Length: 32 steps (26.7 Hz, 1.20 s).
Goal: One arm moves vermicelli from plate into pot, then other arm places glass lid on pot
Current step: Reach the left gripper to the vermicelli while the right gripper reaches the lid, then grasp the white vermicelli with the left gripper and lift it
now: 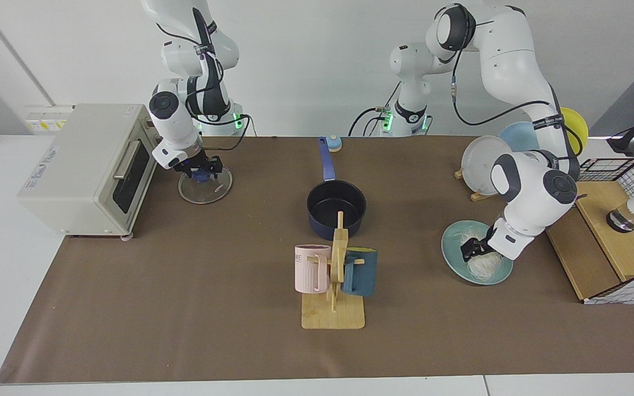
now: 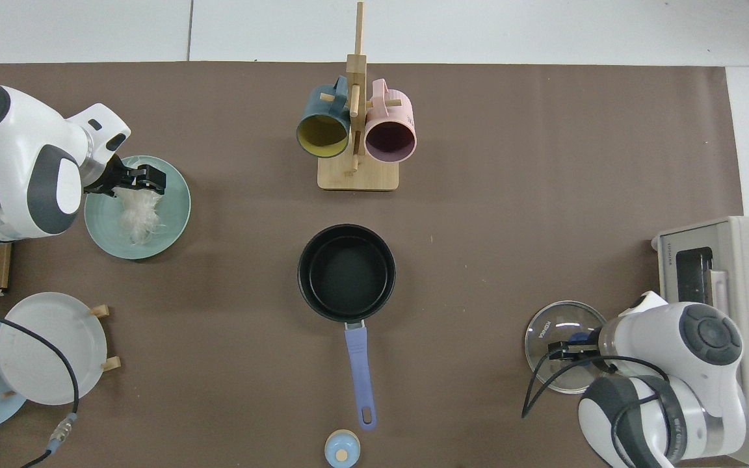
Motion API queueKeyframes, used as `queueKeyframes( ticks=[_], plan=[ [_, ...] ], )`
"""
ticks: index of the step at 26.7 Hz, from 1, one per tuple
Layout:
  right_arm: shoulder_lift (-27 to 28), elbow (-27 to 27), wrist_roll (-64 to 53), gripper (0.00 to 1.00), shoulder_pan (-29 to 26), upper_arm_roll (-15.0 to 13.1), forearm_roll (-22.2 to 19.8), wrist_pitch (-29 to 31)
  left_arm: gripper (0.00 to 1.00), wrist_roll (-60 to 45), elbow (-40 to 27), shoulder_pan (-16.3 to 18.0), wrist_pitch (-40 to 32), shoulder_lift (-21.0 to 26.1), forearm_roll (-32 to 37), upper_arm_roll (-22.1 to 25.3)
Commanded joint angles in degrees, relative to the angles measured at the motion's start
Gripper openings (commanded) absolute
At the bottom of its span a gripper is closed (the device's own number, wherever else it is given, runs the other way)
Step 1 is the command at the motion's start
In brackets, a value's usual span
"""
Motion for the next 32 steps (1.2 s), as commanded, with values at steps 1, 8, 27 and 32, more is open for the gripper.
queueKeyframes(
  ticks=[1, 8, 27, 32],
  plan=[
    [0.00, -0.27, 1.11, 0.28, -0.19, 0.01, 0.44, 0.79, 0.73, 0.39, -1.02, -0.19, -0.29, -0.58, 1.16, 0.22],
    [-0.26, 0.96, 1.20, 0.18, -0.28, 0.01, 0.44, -0.70, 0.00, -2.42, 3.63, 0.69, -9.15, -0.32, -1.56, 0.22],
    [-2.90, 12.03, 0.85, 0.17, 0.16, 0.01, 0.44, -11.60, 0.00, -24.03, 6.37, -2.64, -19.54, -15.34, -0.60, -10.23],
    [-2.37, 17.04, 0.58, 0.17, 0.16, 0.01, 0.44, -15.64, 0.00, -33.18, 4.18, -5.90, -17.61, -16.57, 5.02, -15.16]
  ],
)
